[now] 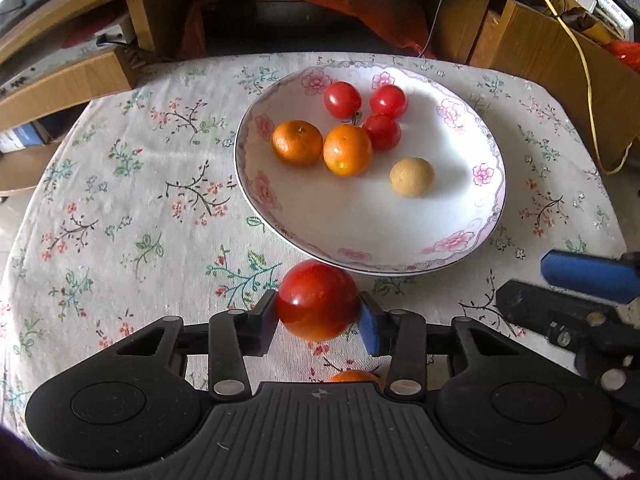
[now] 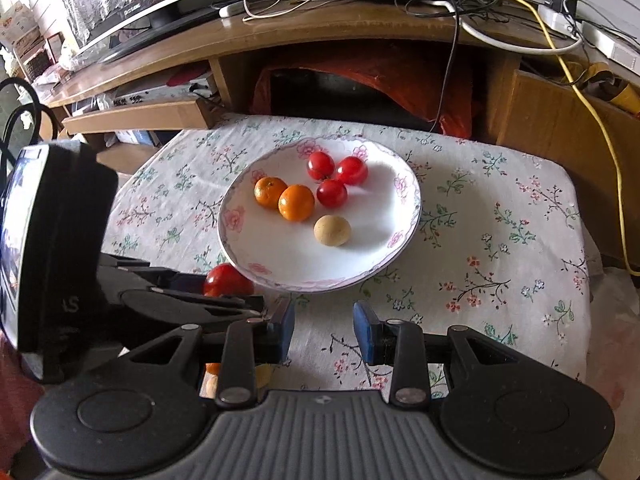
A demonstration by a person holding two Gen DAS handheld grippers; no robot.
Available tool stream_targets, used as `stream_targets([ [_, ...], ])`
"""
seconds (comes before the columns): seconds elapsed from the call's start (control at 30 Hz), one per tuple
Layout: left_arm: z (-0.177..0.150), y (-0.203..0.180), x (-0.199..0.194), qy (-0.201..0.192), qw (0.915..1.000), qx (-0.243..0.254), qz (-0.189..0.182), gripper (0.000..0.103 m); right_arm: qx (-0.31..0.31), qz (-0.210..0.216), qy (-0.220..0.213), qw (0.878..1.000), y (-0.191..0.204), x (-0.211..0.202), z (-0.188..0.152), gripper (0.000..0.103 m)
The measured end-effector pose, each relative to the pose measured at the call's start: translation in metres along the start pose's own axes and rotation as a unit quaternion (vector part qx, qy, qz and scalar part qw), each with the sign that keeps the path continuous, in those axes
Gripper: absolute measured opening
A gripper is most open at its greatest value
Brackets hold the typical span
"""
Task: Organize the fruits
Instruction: 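Withdraw both tools from the bowl toward the remaining fruit, then grasp the large red tomato with the left tool while the right tool grasps an orange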
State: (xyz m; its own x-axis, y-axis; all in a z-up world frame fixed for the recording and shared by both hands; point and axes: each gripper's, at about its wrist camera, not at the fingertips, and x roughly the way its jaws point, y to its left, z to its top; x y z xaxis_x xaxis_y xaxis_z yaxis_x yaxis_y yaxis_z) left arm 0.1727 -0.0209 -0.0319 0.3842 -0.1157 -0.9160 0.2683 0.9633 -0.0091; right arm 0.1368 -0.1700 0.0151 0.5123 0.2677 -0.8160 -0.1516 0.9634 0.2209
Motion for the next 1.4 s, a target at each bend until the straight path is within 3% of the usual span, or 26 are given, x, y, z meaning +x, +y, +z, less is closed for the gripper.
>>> stream_targets([
  [0.5, -0.022, 0.021, -0.025, -0.01, 0.9999, -0.013, -0.002, 0.049, -0.03, 0.033, 0.025, 0.999, 0.027, 0.003, -0.017, 0.034],
  [1.1, -0.028, 0.058, -0.032, -0.007, 0.9987, -0.05, -0.01, 0.05, -0.12, 0.072, 0.081, 0.987, 0.073, 0.048, -0.014, 0.035],
  [1.4, -0.026, 0.055, -0.023, 0.002, 0.9986, -0.051, -0.013, 0.054, -0.11, 0.05, 0.088, 0.989, 0.064, 0.061, -0.018, 0.034],
])
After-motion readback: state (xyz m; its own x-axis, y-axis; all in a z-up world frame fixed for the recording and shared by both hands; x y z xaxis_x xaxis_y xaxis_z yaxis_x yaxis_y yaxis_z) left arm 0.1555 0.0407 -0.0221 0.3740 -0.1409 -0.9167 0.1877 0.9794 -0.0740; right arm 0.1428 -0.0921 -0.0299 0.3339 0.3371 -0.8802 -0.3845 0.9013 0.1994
